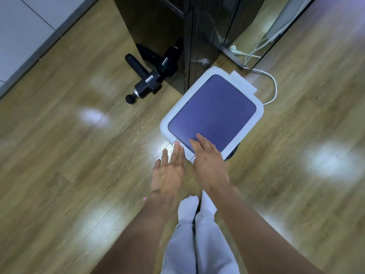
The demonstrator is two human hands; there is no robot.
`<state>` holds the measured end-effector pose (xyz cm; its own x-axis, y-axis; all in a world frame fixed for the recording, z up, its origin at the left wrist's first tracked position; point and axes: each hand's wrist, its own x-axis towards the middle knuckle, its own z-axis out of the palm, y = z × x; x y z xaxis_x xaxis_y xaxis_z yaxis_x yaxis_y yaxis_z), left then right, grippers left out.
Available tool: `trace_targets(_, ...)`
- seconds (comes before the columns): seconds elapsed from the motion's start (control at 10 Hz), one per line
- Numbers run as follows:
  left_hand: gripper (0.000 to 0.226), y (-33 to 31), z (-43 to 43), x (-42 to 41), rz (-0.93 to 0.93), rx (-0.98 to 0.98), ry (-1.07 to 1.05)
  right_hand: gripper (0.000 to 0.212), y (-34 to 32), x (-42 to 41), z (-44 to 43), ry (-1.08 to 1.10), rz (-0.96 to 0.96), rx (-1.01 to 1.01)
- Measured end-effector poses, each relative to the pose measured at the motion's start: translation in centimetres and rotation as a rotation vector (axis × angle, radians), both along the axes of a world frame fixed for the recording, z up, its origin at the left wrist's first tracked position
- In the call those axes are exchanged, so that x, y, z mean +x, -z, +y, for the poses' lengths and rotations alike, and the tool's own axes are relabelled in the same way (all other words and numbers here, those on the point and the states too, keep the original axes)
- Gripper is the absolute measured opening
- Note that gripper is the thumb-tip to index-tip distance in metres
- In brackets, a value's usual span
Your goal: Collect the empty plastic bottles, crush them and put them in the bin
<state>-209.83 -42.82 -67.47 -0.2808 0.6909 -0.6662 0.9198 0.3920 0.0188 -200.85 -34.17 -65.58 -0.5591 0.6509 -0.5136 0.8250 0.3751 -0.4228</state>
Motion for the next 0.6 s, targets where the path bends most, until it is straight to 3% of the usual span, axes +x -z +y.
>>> trace_targets(0.2, 0.071, -2.4, 1.4, 0.6, -0.055, 0.09, -0.113, 0.054, -3.0, 1.4, 0.3, 0.072, 0.02, -0.059)
trace_targets(0.3, 0.063, -6.8, 4.1, 0.9, -0.143, 0.212, -0.238, 0.044, -7.3, 2.2, 1.4, 0.175, 0.157, -0.051)
trace_targets(0.4, 0.055, -13.0, 7.1, 1.2, -0.229, 0.345, -0.279, 0.04, -13.7, 3.4, 3.0, 0.332, 0.303, -0.036)
trace_targets(0.6, 0.035, -31.5, 13.0, 3.4, -0.48, 0.864, -0.196, 0.024, -32.9, 8.7, 6.7, 0.592, 0.688, 0.15)
